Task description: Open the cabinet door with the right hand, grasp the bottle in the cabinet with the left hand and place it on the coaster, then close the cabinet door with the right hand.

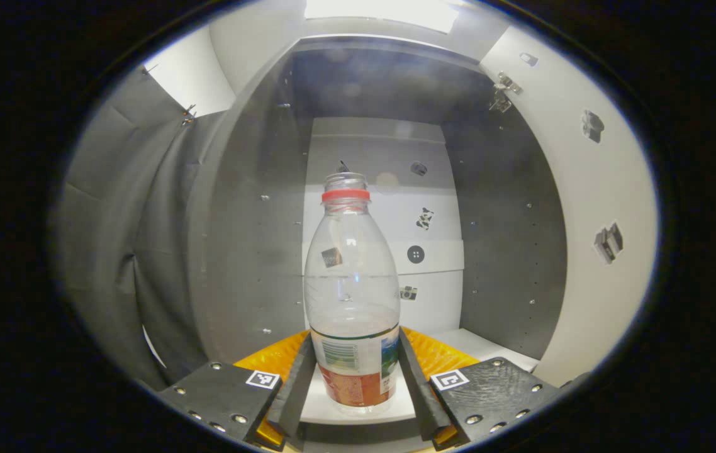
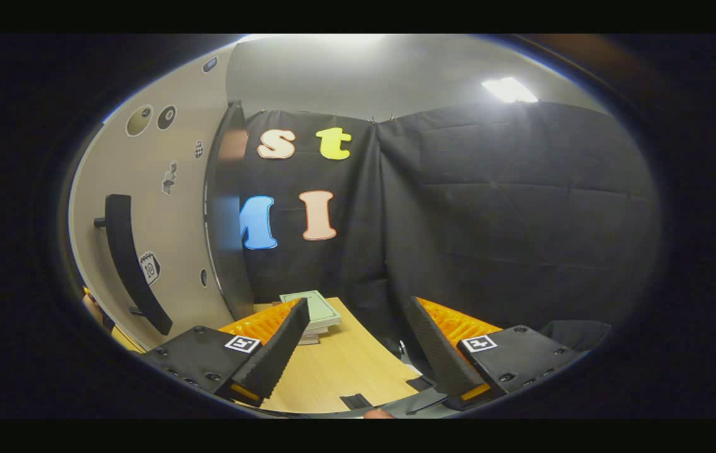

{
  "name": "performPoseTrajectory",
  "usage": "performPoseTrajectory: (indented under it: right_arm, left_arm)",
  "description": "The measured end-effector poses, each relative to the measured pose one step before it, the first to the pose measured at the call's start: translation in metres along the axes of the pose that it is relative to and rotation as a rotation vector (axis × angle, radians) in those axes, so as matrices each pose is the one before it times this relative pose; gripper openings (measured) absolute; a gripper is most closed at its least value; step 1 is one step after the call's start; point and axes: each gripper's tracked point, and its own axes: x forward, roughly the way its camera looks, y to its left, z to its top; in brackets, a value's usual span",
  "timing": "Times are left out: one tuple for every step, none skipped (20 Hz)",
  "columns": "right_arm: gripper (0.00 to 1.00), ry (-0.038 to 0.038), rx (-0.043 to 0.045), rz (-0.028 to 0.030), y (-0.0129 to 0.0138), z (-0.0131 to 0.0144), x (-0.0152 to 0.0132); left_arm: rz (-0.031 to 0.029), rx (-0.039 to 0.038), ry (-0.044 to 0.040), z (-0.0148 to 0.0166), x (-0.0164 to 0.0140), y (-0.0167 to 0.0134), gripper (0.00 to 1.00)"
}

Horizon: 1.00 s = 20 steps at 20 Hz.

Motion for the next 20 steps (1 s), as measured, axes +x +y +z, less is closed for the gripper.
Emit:
performPoseTrajectory:
  right_arm:
    - [1.0,-0.00214,0.00645,0.01503,-0.00163,-0.00107,0.00092]
    - [1.0,0.00015,0.00488,0.01708,-0.00123,-0.00067,0.00009]
    - [0.97,0.00089,0.00374,0.01543,-0.00004,-0.00124,0.00142]
    - [1.0,0.00103,0.00239,0.01454,-0.00077,-0.00081,0.0002]
    - [0.97,0.00115,0.00008,0.01395,0.00001,-0.0015,0.00054]
    - [1.0,-0.00005,-0.00075,0.01275,-0.00039,-0.0009,0.0004]
    - [0.99,0.00032,-0.0023,0.01256,0.0006,-0.00102,0.00037]
    - [0.99,0.00041,-0.00333,0.01365,0.00067,-0.0006,0.00022]
    - [0.99,0.00043,-0.00324,0.01264,0.0018,-0.00137,0.00133]
    - [0.99,-0.00076,-0.00207,0.01099,0.00101,-0.00027,0.00044]
    - [0.99,-0.00122,0.00044,0.01069,0.00137,-0.00054,0.00108]
    - [0.99,0.00011,0.00175,0.01017,0.00193,-0.00078,0.00089]
    - [0.99,-0.0007,0.00267,0.01041,0.0021,-0.00046,0.00098]
    - [0.99,-0.00126,0.00235,0.01102,0.00168,0.00032,0.00019]
    - [0.99,-0.0008,0.00134,0.00975,0.00299,-0.00077,0.00069]
    - [0.99,-0.00297,0.00049,0.00766,0.00145,0.00097,-0.00032]
    - [0.99,-0.00456,0.00012,0.00675,0.00218,0.00035,0.00039]
    - [0.99,-0.00491,-0.00001,0.00835,0.00233,0.0012,-0.00032]
    - [0.99,-0.00602,-0.00025,0.00447,0.0026,0.00085,-0.00006]
    - [0.99,-0.00657,-0.00024,0.00252,0.00109,0.00196,-0.00069]
  left_arm:
    - [0.01221,0.00378,0.00267,0.00136,-0.00822,0.00374,0.7]
    - [0.01589,0.00709,0.0037,-0.00137,-0.01297,0.00664,0.7]
    - [0.01747,0.00804,0.00048,-0.00014,-0.01265,0.00654,0.7]
    - [0.01283,0.00636,-0.00279,0.00054,-0.01277,0.00603,0.7]
    - [0.01435,0.00622,0.001,-0.00144,-0.01215,0.00599,0.69]
    - [0.01555,0.00388,0.00323,-0.00237,-0.0117,0.00568,0.7]
    - [0.01449,0.00002,0.00109,-0.00276,-0.01289,0.00565,0.7]
    - [0.01269,-0.00391,0.00293,-0.00405,-0.00931,0.00548,0.7]
    - [0.01087,-0.00601,0.00077,-0.0041,-0.00941,0.00511,0.7]
    - [0.00859,-0.00513,-0.00025,-0.00462,-0.00989,0.00541,0.7]
    - [0.00687,-0.0026,-0.00064,-0.00351,-0.0097,0.00506,0.7]
    - [0.00619,0.00077,-0.00067,-0.00411,-0.00941,0.00388,0.7]
    - [0.00414,0.00412,-0.0032,-0.00502,-0.01132,0.00368,0.7]
    - [0.00364,0.00921,-0.00171,-0.00524,-0.00995,0.004,0.7]
    - [0.00488,0.0115,-0.00085,-0.00483,-0.00931,0.00363,0.7]
    - [0.00606,0.00866,0.00044,-0.00682,-0.00958,0.0055,0.72]
    - [0.00493,0.00438,0.00657,-0.00742,-0.00788,0.00491,0.72]
    - [0.00301,0.00023,0.01016,-0.00876,-0.00819,0.00556,0.7]
    - [0.00318,-0.00168,0.00938,-0.01013,-0.00782,0.00458,0.7]
    - [0.00566,0.00077,0.00746,-0.00691,-0.0062,0.00446,0.7]
